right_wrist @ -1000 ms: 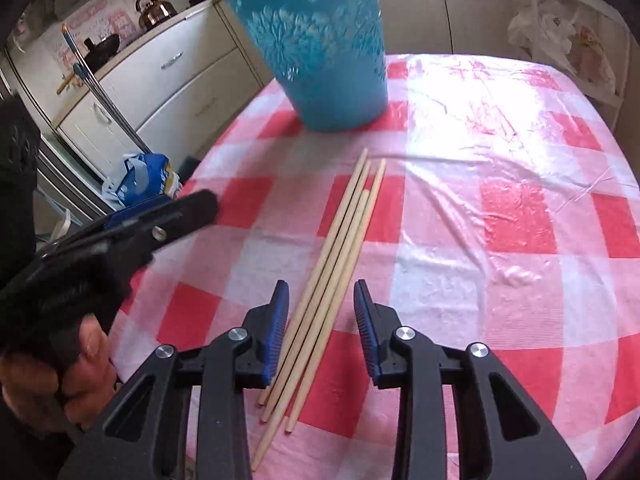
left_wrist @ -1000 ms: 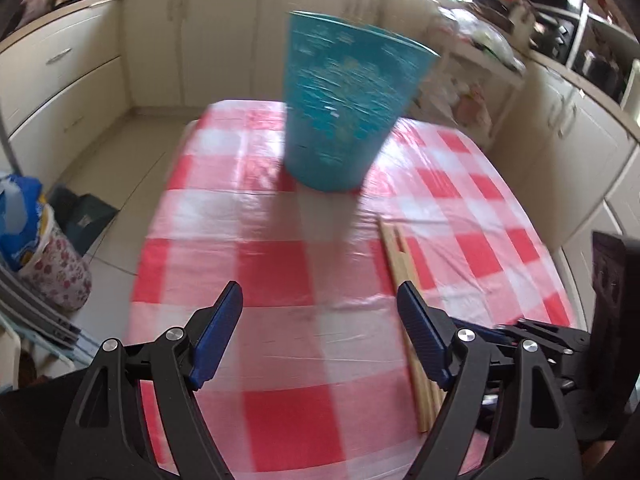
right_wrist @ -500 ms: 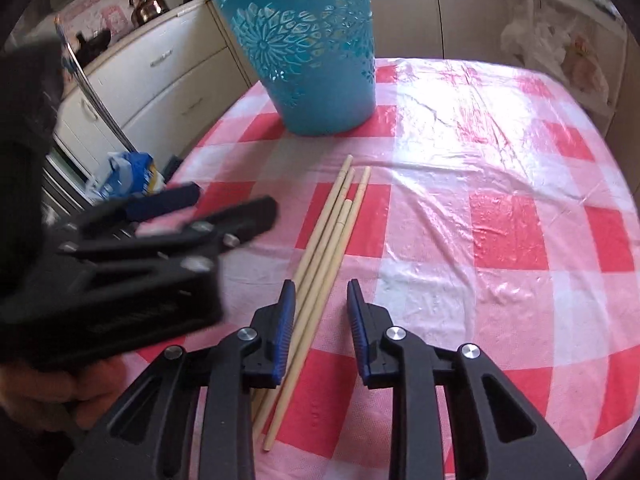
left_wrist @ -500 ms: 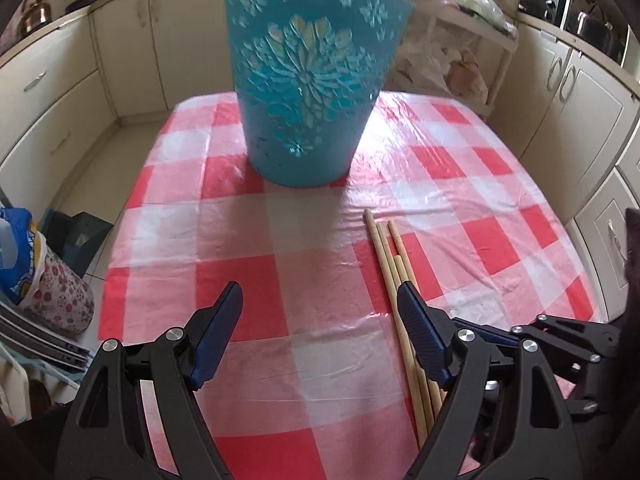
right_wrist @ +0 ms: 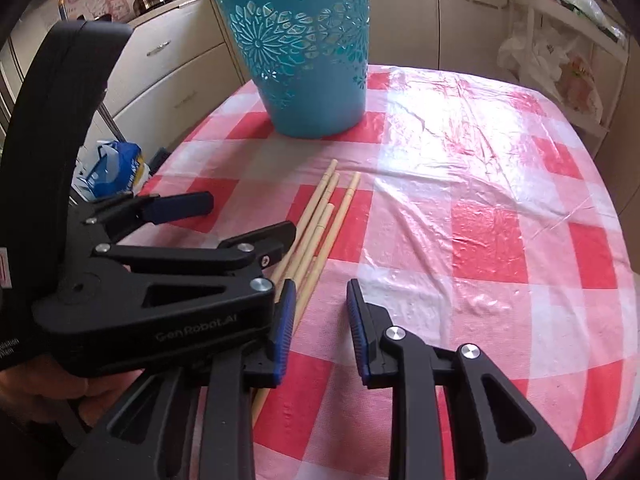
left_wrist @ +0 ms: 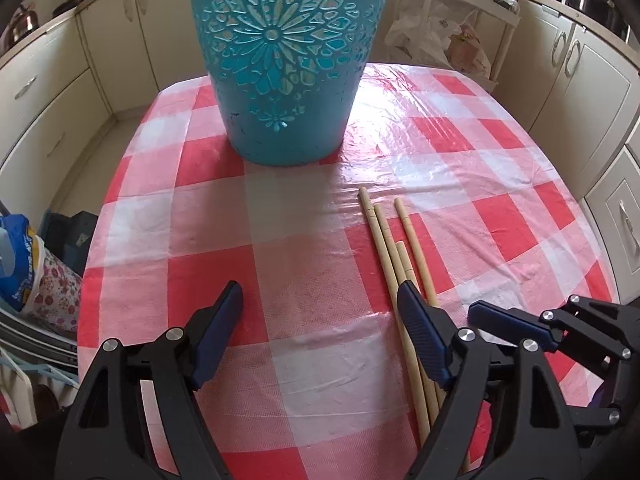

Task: Organize utensils
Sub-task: 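Move both grippers back down to the remaining chopsticks, then close the right gripper on a chopstick while the left gripper grasps another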

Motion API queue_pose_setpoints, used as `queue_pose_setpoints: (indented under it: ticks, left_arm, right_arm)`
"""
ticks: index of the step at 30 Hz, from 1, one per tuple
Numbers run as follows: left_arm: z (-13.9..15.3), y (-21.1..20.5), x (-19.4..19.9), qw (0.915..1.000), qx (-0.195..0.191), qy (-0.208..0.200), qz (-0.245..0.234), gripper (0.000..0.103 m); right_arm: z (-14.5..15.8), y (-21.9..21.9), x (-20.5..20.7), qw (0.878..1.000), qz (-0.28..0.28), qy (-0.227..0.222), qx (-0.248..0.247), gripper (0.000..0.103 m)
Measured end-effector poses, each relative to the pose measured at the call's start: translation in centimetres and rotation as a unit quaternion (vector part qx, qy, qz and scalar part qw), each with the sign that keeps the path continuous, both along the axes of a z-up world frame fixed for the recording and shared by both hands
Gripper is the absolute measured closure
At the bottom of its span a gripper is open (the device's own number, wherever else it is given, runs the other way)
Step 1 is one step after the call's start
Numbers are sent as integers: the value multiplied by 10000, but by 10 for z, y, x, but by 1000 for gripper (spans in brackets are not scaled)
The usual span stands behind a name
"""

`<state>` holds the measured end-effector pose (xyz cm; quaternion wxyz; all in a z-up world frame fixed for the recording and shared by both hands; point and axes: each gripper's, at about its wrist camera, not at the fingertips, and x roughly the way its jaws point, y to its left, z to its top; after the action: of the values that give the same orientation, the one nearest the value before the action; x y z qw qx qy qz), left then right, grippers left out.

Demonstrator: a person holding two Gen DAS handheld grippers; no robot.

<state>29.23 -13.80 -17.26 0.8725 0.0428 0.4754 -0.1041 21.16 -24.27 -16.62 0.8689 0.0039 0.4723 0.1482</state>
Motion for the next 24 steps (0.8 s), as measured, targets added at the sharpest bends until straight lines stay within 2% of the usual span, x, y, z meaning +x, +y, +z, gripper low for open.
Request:
queue_pose_setpoints:
  ticks: [4, 10, 13, 16, 21, 23, 24]
  left_arm:
    - [1, -4, 1, 9999, 100, 25, -81, 27]
    - [0, -9, 2, 9999, 116, 46, -28, 30]
    - [0, -10, -4, 9994, 342, 8, -87, 43]
    - [3, -5, -11, 9991, 358, 1, -221, 59]
    - [4, -8, -4, 9993, 369, 27, -102, 64]
    - [4, -11, -5, 9992, 368, 23, -180, 84]
    - [5, -12, -9, 9989, 383, 52, -259, 89]
  right_arm:
    - [0, 2, 0, 9996, 50, -17, -267, 82]
    - [-1, -9, 4, 9997, 1, 141, -176, 90]
    - [-1, -16, 7, 9996, -58, 264, 20, 93]
    - [-1, -19, 9, 9993, -90, 318, 181, 93]
    - [-1, -11, 13, 9998, -73, 174, 17, 92]
    - [0, -7, 13, 9998, 20, 203, -63, 92]
    - [0, -7, 12, 9997, 68, 250, -52, 93]
